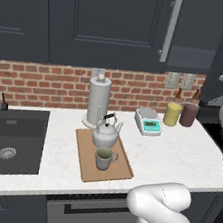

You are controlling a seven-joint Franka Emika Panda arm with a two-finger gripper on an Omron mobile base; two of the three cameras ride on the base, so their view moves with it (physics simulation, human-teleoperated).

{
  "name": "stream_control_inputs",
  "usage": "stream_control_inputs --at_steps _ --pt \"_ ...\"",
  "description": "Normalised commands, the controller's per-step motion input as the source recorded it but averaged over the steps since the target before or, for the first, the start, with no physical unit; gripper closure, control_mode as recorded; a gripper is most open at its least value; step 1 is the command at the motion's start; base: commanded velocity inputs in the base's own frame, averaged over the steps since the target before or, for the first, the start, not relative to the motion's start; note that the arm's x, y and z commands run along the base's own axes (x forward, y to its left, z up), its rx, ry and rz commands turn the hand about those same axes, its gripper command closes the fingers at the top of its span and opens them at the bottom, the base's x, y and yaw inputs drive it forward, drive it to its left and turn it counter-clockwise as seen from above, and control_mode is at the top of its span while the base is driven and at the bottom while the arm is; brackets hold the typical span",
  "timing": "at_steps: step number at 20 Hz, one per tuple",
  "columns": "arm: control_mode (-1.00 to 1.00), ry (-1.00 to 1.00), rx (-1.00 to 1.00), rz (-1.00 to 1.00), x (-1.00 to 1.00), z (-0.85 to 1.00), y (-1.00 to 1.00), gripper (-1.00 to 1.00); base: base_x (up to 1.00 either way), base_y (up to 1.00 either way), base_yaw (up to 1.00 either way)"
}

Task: Pick the kettle from the counter and place it on the tray. Then pick the mug from the cabinet and place it on the tray. Then close the cabinet doors.

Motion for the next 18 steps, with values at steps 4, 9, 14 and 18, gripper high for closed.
stream_control_inputs --at_steps 4,9,14,18 --pt "-1.0 0.04 -0.1 0.0 1.0 -0.23 0.09 -1.0 0.0 0.0 0.0" --pt "-1.0 0.01 -0.18 0.0 0.96 -0.3 0.02 -1.0 0.0 0.0 0.0" --pt "-1.0 0.0 -0.24 0.0 0.81 -0.32 -0.01 -1.0 0.0 0.0 0.0" --pt "-1.0 0.0 -0.3 -0.04 0.61 -0.22 -0.09 -1.0 0.0 0.0 0.0"
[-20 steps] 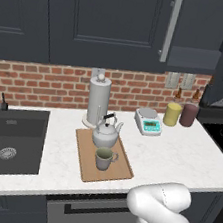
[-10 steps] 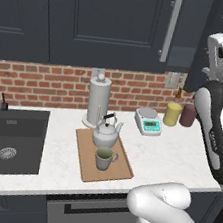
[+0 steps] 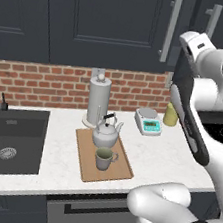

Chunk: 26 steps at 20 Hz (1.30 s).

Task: Pick the kettle from the counter and place it on the tray. Then pick the mug from the cabinet and place it on the tray. Then close the cabinet doors.

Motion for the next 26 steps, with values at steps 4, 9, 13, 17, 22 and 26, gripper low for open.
stream_control_inputs --at_steps 4,9,13,17,22,26 --pt "-1.0 0.0 -0.27 -0.06 0.71 -0.21 -0.12 -1.0 0.0 0.0 0.0" --pt "-1.0 0.0 -0.27 -0.05 0.61 -0.2 -0.13 -1.0 0.0 0.0 0.0" --pt "-1.0 0.0 -0.25 -0.04 0.52 -0.19 -0.16 -1.0 0.0 0.0 0.0" --pt "-1.0 0.0 -0.24 -0.02 0.48 -0.17 -0.16 -1.0 0.0 0.0 0.0" --pt "-1.0 0.0 -0.22 0.0 0.38 -0.23 -0.14 -1.0 0.0 0.0 0.0" --pt "-1.0 0.0 -0.2 0.0 0.4 -0.28 -0.12 -1.0 0.0 0.0 0.0"
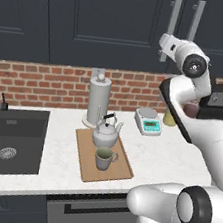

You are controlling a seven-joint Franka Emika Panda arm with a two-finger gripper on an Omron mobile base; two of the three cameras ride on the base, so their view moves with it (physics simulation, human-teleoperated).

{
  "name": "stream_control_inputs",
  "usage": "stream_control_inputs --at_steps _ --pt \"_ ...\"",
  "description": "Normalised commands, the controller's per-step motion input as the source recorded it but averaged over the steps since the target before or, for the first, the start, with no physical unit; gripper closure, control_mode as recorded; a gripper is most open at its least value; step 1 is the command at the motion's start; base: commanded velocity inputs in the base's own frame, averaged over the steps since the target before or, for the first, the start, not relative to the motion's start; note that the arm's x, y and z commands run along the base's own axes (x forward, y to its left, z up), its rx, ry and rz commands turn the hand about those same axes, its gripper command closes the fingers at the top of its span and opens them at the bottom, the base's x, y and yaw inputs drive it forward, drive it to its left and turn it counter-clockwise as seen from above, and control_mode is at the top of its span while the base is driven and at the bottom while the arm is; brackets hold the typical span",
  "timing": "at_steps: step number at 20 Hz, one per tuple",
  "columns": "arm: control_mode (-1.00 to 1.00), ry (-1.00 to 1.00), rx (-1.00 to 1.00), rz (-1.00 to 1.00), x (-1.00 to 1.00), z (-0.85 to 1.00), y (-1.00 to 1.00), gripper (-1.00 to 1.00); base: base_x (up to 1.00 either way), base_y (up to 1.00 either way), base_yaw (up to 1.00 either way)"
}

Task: Pick the kettle from the counter and place it on the tray. Then pick the mug from the cabinet and place it on the tray. Then close the cabinet doors.

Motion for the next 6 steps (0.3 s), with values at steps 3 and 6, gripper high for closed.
stream_control_inputs --at_steps 3,6 --pt "-1.0 0.0 -0.18 0.0 0.45 -0.29 -0.12 -1.0 0.0 0.0 0.0" --pt "-1.0 0.0 -0.17 0.0 0.42 -0.31 -0.1 -1.0 0.0 0.0 0.0"
